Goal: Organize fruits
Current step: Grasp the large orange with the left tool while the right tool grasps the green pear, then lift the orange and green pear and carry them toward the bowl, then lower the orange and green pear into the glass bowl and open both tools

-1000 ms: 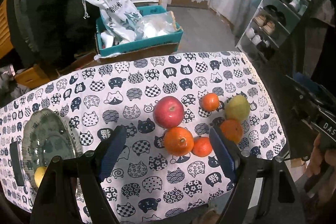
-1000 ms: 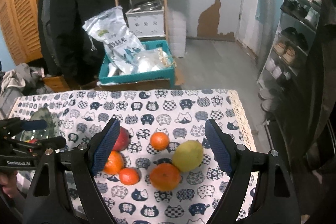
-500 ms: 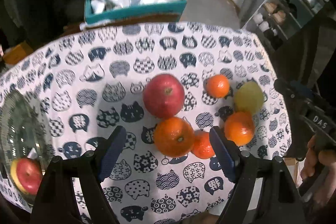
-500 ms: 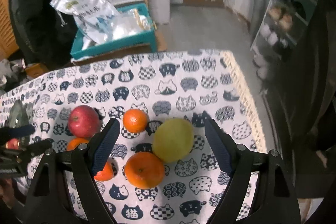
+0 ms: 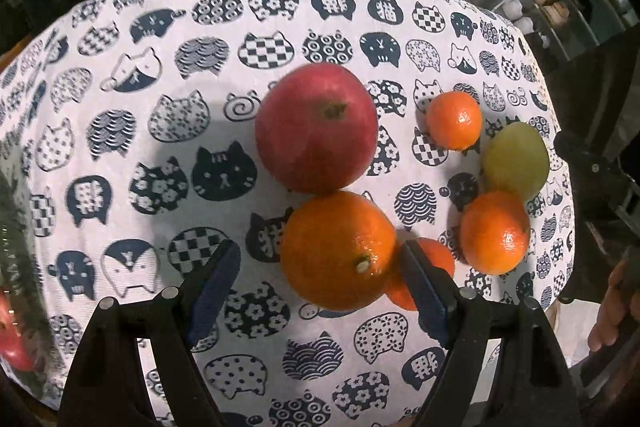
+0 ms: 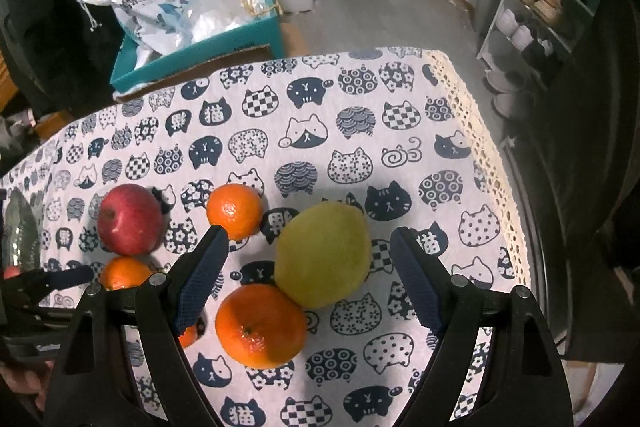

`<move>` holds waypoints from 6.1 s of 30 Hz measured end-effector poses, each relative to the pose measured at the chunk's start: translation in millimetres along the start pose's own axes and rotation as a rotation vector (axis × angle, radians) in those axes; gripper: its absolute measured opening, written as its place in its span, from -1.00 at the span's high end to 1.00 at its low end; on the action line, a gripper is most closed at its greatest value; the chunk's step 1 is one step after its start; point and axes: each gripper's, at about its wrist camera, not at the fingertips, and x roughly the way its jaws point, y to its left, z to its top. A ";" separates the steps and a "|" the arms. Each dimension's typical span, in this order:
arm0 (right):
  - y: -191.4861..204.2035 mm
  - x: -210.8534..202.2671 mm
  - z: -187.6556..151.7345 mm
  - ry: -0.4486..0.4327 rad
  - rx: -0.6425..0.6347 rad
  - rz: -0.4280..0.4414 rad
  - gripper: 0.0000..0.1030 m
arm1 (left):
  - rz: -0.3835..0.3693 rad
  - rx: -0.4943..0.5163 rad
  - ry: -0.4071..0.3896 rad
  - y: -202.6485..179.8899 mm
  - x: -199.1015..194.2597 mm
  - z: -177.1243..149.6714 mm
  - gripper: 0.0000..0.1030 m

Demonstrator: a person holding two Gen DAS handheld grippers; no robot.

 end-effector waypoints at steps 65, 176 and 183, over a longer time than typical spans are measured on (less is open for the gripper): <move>51.2 -46.1 -4.1 -0.183 -0.100 0.061 -0.35 | -0.035 0.135 -0.298 -0.9 -112.8 -20.4 -0.26; 398.1 -90.1 -19.4 -0.213 -0.592 0.452 -0.35 | 0.043 -0.340 -0.491 286.4 -198.3 -90.0 -0.26; 413.1 -58.8 -23.1 -0.148 -0.592 0.453 -0.35 | 0.041 -0.396 -0.430 308.1 -168.6 -87.9 -0.26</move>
